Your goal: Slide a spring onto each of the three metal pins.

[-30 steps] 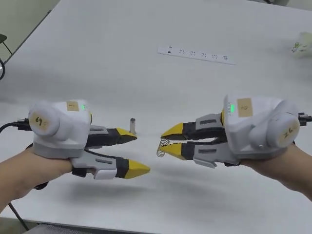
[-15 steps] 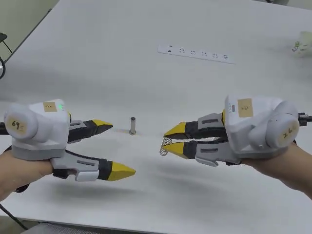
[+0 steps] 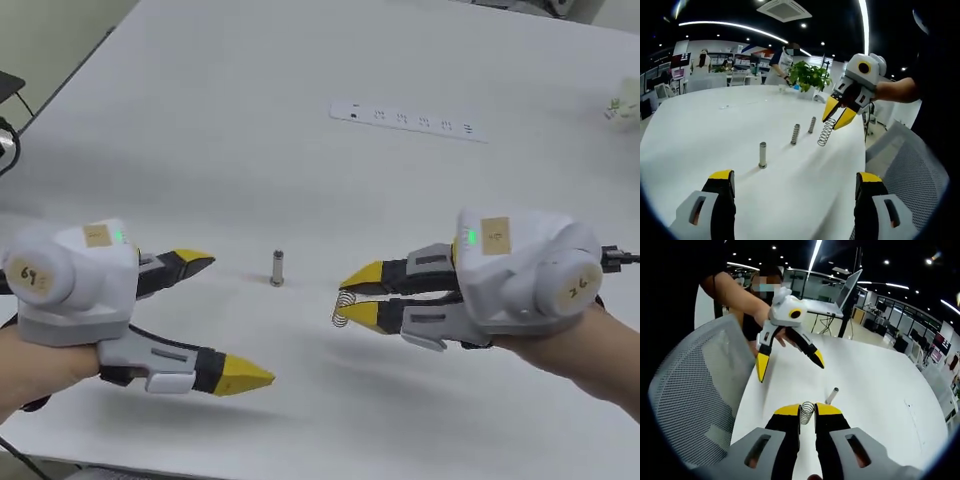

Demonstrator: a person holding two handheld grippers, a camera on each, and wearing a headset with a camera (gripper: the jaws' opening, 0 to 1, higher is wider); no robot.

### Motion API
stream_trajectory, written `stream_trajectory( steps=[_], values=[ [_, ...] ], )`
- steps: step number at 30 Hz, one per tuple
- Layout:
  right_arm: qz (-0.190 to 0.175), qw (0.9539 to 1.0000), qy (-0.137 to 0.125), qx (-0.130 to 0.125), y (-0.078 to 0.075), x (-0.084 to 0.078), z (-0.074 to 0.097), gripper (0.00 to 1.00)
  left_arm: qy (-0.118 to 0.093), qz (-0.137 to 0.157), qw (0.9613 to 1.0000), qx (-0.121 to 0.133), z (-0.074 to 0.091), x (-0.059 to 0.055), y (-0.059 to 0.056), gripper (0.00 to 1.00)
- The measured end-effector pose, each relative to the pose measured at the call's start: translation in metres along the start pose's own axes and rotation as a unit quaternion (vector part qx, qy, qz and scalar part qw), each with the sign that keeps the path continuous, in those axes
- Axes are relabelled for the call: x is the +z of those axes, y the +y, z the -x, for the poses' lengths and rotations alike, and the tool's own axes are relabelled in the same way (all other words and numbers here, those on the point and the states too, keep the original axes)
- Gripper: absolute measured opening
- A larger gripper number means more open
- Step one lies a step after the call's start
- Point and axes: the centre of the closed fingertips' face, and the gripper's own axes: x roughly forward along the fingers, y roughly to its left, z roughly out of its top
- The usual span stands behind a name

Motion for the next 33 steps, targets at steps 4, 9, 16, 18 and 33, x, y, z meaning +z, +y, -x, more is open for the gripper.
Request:
stream_trajectory(
  steps=[4,9,16,18,33],
  values=[
    [0.003,1.0000,0.002,0.000,-0.005,0.001,-0.005,0.08,-0.001,0.001,1.0000,0.004,0.002,0.000,0.003,0.98],
    [0.004,1.0000,0.000,-0.003,-0.013,0.004,-0.015,0.08,-0.003,0.004,1.0000,0.007,0.005,-0.001,0.005,0.98],
    [0.005,0.9999,0.002,-0.014,-0.028,0.008,-0.029,0.08,-0.005,0.007,0.9999,0.009,0.006,-0.002,0.005,0.98],
    [0.001,0.9998,-0.004,-0.018,-0.034,0.013,-0.032,0.08,-0.004,0.007,0.9999,0.009,0.006,-0.003,0.005,0.98],
    [-0.021,0.9983,-0.026,-0.049,-0.066,0.032,-0.050,0.08,-0.008,0.012,0.9998,0.012,0.007,-0.002,0.007,0.98]
  ],
)
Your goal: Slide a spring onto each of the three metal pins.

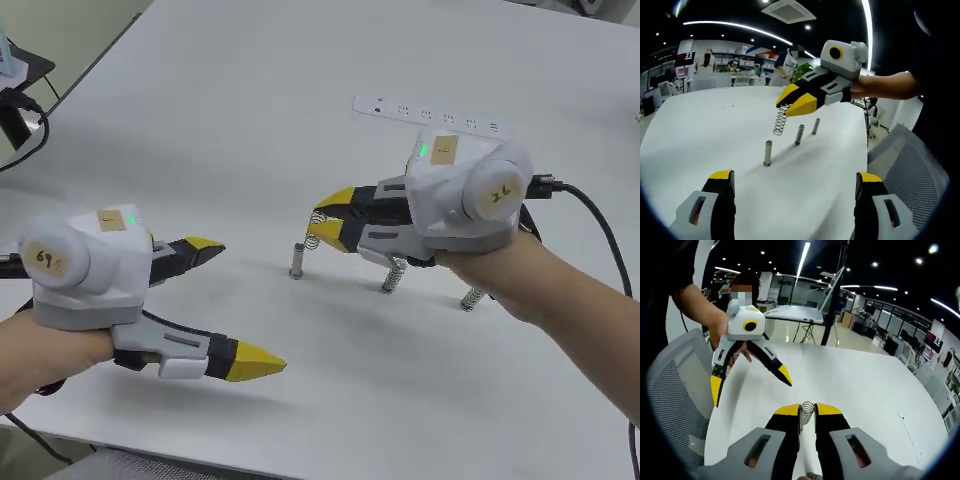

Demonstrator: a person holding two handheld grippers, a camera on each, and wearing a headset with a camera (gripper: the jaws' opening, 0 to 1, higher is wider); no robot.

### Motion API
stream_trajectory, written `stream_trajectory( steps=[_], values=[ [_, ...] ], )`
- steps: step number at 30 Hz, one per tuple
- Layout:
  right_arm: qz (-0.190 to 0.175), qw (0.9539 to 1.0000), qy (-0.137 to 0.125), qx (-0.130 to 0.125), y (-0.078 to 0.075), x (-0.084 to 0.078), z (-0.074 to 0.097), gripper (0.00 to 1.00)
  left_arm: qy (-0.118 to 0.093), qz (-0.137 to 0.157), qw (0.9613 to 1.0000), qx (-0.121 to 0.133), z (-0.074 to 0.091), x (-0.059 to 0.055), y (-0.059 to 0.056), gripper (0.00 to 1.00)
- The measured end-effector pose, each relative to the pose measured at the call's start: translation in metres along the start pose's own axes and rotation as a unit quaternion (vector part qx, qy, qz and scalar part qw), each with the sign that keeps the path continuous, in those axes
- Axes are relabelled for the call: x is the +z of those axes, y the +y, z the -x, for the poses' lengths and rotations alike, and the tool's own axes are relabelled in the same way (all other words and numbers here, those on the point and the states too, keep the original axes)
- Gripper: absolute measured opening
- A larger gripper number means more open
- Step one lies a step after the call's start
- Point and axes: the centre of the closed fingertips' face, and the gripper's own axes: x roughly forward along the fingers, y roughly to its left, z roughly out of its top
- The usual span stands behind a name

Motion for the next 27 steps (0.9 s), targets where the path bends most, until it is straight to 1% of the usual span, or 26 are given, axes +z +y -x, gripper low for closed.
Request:
stream_trajectory(
  steps=[3,6,14,18,21,27],
  values=[
    [-0.012,0.9999,-0.003,0.000,-0.001,0.000,-0.003,0.08,-0.002,0.002,1.0000,0.001,0.000,0.000,0.001,0.98],
    [-0.017,0.9998,0.000,-0.005,-0.003,-0.001,-0.004,0.08,-0.002,0.003,1.0000,0.001,0.000,0.000,0.001,0.98],
    [-0.031,0.9995,0.000,-0.007,-0.006,-0.002,-0.008,0.08,-0.001,0.004,1.0000,0.000,-0.002,-0.002,0.000,0.98],
    [-0.036,0.9993,0.001,-0.005,-0.004,-0.002,-0.011,0.08,-0.009,0.008,0.9999,0.000,-0.002,0.003,0.000,0.98],
    [-0.040,0.9992,0.002,-0.003,-0.003,-0.003,-0.013,0.08,-0.003,0.005,1.0000,0.003,-0.002,0.001,0.001,0.98],
    [-0.041,0.9991,0.007,0.000,-0.001,-0.006,-0.016,0.08,-0.003,0.006,1.0000,0.004,-0.002,0.000,0.001,0.97]
  ],
)
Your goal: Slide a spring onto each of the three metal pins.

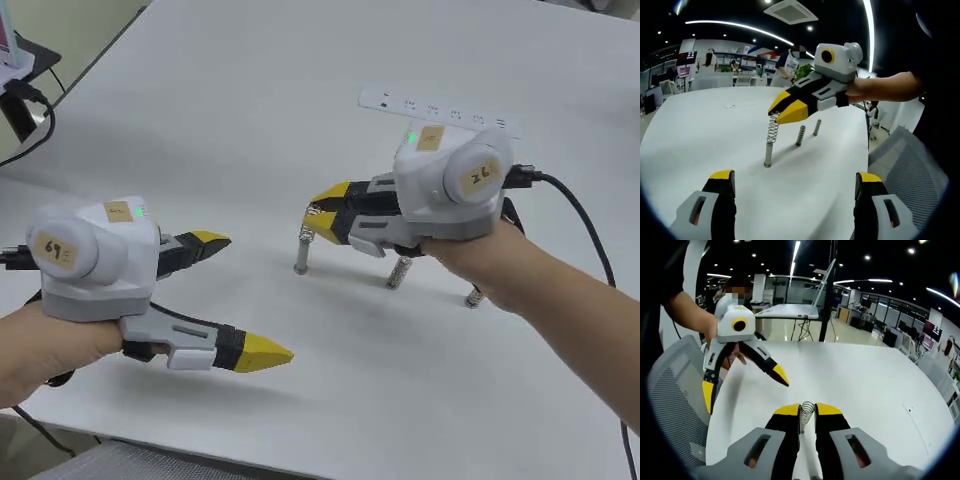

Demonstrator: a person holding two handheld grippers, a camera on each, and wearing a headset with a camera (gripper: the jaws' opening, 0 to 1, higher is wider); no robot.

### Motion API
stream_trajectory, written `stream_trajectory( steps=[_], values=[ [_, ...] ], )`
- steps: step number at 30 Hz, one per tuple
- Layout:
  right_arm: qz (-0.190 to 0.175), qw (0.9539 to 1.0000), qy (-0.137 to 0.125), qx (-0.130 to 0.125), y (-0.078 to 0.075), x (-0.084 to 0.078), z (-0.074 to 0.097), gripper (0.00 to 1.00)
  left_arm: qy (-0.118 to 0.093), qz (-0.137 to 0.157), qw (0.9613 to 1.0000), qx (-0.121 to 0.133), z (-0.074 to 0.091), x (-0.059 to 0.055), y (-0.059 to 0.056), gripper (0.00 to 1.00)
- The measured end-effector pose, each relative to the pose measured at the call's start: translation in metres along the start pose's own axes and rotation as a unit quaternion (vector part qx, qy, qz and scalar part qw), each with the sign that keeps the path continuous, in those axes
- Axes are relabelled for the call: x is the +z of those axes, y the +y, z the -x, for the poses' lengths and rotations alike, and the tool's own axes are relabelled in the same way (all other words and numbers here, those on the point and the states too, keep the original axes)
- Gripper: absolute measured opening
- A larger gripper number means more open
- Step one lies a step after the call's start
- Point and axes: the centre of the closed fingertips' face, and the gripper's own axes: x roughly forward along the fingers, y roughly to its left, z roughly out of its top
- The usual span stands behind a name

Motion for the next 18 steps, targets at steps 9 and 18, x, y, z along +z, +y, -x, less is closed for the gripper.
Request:
stream_trajectory(
  steps=[9,18],
  values=[
    [-0.006,1.0000,0.005,-0.001,-0.003,-0.007,-0.004,0.08,0.000,0.002,1.0000,0.001,0.001,0.000,0.000,0.97],
    [-0.005,0.9999,0.015,0.005,-0.002,-0.015,-0.010,0.08,-0.001,0.003,1.0000,0.003,0.001,0.000,0.001,0.97]
  ],
)
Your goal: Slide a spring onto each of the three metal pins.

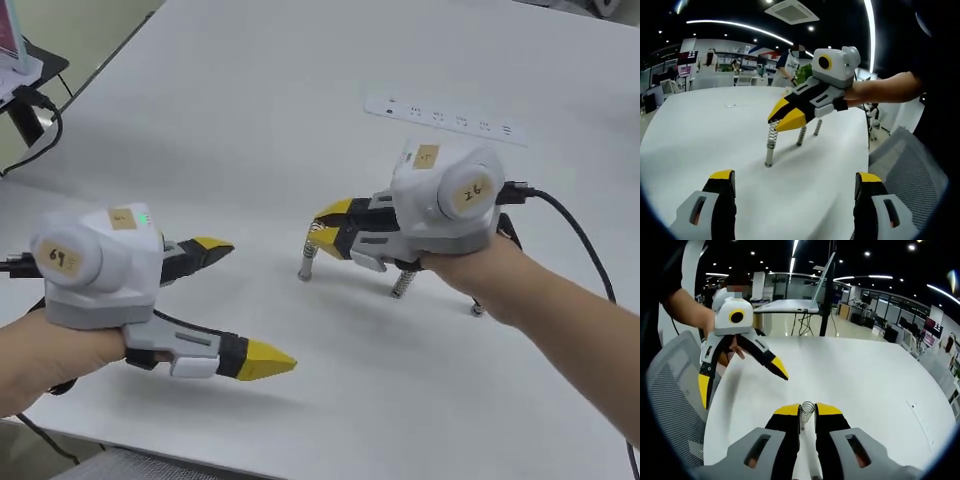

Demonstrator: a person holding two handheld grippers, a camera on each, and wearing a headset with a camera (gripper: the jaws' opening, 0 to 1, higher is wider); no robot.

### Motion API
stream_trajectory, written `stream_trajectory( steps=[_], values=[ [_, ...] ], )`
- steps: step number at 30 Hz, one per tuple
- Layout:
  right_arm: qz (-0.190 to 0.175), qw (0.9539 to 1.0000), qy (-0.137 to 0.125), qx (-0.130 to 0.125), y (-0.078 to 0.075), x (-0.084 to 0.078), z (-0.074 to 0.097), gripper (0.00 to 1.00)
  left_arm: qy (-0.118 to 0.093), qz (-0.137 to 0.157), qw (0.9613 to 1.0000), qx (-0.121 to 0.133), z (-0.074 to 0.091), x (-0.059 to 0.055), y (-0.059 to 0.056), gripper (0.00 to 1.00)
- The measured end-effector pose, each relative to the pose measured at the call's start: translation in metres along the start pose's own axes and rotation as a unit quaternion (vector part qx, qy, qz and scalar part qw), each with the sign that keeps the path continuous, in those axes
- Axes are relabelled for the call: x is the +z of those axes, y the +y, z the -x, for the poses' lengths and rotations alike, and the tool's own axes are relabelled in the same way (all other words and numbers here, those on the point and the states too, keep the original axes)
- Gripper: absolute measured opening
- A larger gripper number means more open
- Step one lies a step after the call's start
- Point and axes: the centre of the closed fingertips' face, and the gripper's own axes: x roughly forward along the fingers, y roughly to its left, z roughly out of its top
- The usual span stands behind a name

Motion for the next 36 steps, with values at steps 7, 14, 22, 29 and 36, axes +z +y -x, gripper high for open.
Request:
stream_trajectory(
  steps=[7,14,22,29,36],
  values=[
    [0.002,0.9997,0.021,0.009,0.001,-0.013,-0.013,0.08,0.004,0.001,1.0000,0.001,0.000,-0.004,-0.001,0.96],
    [0.000,0.9990,0.042,0.011,0.006,-0.026,-0.023,0.08,0.001,0.006,1.0000,0.005,0.001,-0.005,0.001,0.96],
    [-0.015,0.9984,0.052,0.016,0.010,-0.036,-0.027,0.08,-0.004,0.008,0.9999,0.005,0.000,-0.002,0.002,0.95],
    [-0.029,0.9980,0.054,0.018,0.010,-0.036,-0.026,0.09,-0.004,0.007,1.0000,0.003,-0.004,0.000,-0.001,0.95],
    [-0.037,0.9982,0.045,0.011,0.007,-0.032,-0.015,0.15,-0.004,0.003,1.0000,0.005,-0.005,0.006,-0.003,0.95]
  ],
)
